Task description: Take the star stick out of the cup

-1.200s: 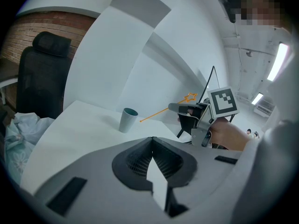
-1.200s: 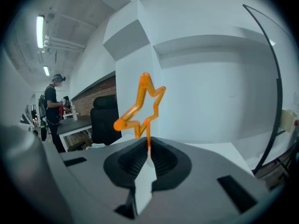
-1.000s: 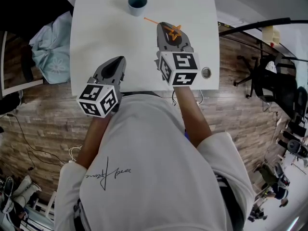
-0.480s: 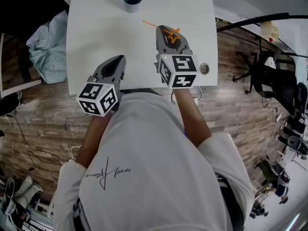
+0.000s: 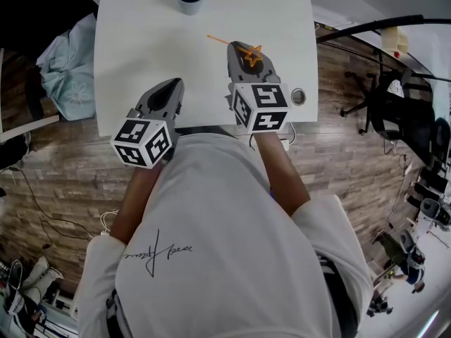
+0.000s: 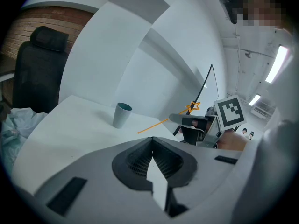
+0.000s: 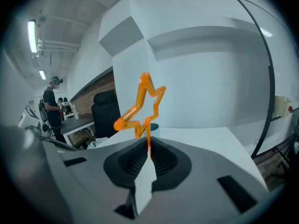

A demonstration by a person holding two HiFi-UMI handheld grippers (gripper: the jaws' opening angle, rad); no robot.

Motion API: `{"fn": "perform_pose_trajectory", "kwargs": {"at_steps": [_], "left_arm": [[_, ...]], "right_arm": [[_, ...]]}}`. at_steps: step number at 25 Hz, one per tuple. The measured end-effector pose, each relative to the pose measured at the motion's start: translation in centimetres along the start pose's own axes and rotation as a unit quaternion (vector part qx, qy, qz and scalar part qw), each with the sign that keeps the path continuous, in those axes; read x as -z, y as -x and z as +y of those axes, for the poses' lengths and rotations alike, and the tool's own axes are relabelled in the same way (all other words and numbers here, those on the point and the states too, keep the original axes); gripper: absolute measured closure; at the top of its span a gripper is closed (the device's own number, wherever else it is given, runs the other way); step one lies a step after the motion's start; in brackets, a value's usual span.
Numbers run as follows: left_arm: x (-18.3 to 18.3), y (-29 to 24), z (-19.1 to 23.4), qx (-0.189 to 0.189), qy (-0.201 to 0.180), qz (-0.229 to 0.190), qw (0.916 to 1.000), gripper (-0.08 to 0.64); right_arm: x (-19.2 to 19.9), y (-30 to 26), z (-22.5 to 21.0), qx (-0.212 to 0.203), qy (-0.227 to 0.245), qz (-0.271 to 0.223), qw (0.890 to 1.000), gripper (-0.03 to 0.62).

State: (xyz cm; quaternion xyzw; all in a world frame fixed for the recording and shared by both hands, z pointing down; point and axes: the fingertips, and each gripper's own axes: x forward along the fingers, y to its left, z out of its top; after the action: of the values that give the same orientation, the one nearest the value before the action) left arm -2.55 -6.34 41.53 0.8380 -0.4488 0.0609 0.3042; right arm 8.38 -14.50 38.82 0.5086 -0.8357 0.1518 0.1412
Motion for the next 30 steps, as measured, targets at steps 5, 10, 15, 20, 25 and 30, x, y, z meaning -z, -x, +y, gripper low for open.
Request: {"fn": "perform_pose_trajectory", "kwargs": {"at_steps": [5,10,15,20,25,30], "left_arm": [[0.1,0.0,-0.1,0.001,0.0,0.001,1.0,0.552],[0.2,0.1,-0.1,0.002,0.001,0.002,1.0,0.552],[0.4,0.2,0.1,0.002,0.003,0.002,1.0,0.552],[0.5,0.4,0.3,0.0,0.006,0.002,1.0,0.552],[0.3,0.6,0.9,-0.005,0.011,0.0,0.9999,0.552],[0.6,0.6,1.2,-0.003,0.014,0.002,0.9999,0.552]], "right_arm": [[0.8,0.4,0.2,-0.004,-0.004,0.007,1.0,0.566],[1.6,0.9,0.5,-0.006,-0.011,0.015,1.0,0.566],[2.6,1.3,0.8,-0.005,-0.018,0.023,1.0,0.566],[3.1,1.9,1.1,-0.006,-0.024,0.026,0.999,0.566],[3.7,2.7,1.3,-0.006,-0.035,0.031,0.999,0.566],[4.9,3.2,1.6,-0.008,-0.044,0.045,0.998,0.566]]}}
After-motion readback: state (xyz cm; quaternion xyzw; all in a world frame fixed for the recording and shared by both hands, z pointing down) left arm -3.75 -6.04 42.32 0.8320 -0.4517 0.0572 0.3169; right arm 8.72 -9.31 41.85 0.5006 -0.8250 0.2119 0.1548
